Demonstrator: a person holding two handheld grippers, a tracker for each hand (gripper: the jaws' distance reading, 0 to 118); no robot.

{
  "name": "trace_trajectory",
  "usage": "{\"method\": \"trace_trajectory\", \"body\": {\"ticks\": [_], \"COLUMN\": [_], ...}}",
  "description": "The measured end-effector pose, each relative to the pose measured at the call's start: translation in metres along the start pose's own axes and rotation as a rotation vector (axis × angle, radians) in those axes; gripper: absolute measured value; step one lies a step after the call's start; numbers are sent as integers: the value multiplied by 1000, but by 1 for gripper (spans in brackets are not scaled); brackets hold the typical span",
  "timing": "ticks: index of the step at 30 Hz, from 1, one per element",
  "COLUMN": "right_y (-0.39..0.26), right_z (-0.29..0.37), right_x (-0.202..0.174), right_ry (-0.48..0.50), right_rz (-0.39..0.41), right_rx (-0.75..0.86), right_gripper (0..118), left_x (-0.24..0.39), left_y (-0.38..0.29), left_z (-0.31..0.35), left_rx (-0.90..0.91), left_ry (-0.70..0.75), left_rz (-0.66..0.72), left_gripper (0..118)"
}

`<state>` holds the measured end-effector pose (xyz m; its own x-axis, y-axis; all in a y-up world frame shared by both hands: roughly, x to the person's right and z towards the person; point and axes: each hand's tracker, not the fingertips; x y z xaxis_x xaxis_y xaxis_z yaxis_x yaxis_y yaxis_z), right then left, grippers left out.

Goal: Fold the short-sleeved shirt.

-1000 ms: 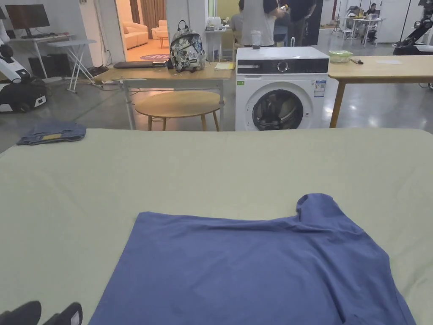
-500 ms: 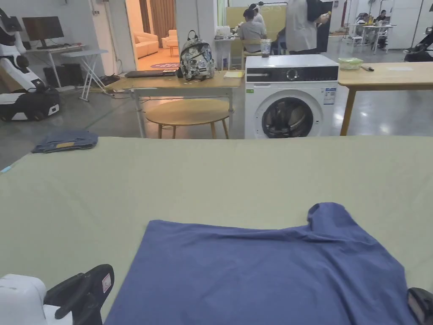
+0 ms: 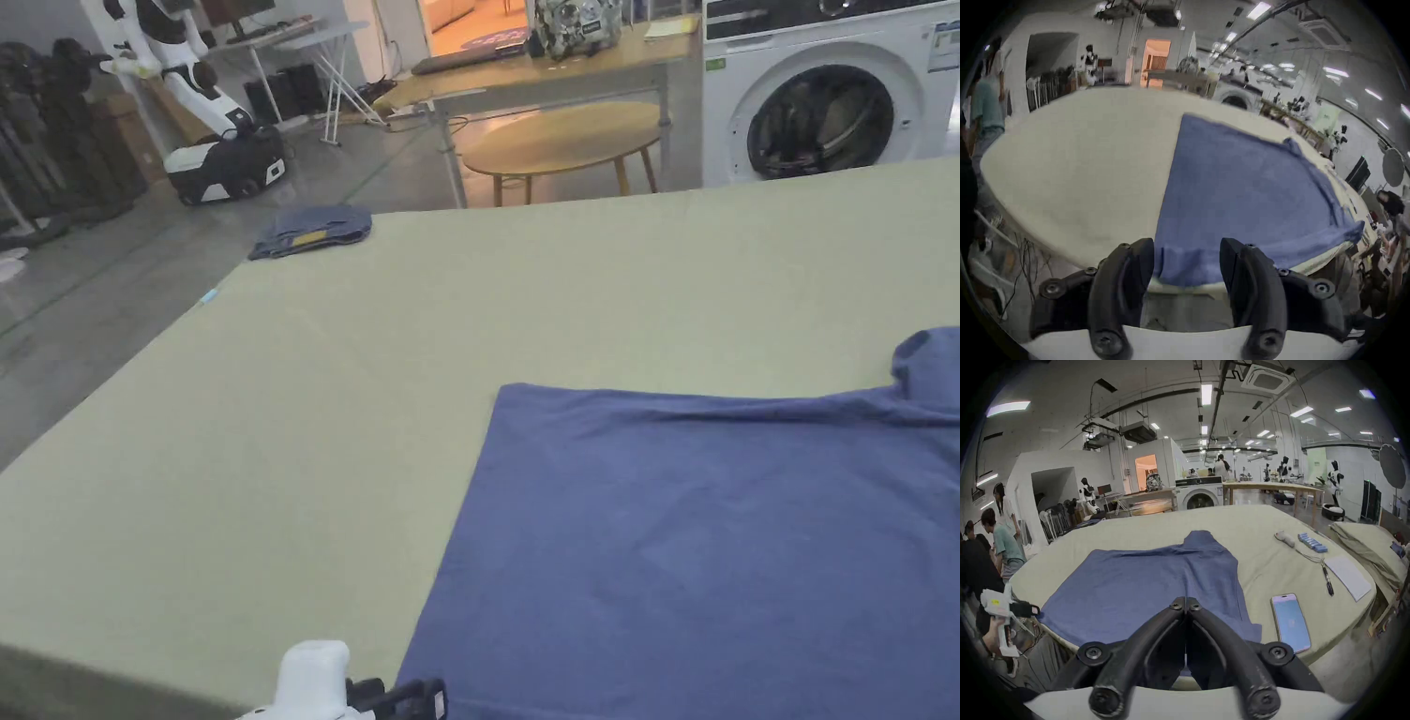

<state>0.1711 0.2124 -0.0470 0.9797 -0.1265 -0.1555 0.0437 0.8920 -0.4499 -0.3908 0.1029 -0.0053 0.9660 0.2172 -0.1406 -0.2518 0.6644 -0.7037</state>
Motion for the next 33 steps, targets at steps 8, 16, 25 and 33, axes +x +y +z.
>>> {"method": "trace_trajectory", "body": {"ticks": [8,16,25,33], "right_y": [-8,-42,-101,-68], "right_z": [10,10,-48,-39], "right_x": [15,46,77,65], "right_ry": [-51,-175,-207,-166], "right_rz": [-25,-23,-177,-67], "right_rx": [-19,-116,-311,-275], "right_gripper": [0,63,42,1], "left_x": [15,28,36,39], "left_y": [-8,-9,-7,6], "left_z": [-21,-15,-6,15], "left_rx": [8,-5,-4,59], "left_ry": [46,75,70,50], "left_rz": [-3,-49,-31,-68], "left_gripper": [2,2,3,2]}}
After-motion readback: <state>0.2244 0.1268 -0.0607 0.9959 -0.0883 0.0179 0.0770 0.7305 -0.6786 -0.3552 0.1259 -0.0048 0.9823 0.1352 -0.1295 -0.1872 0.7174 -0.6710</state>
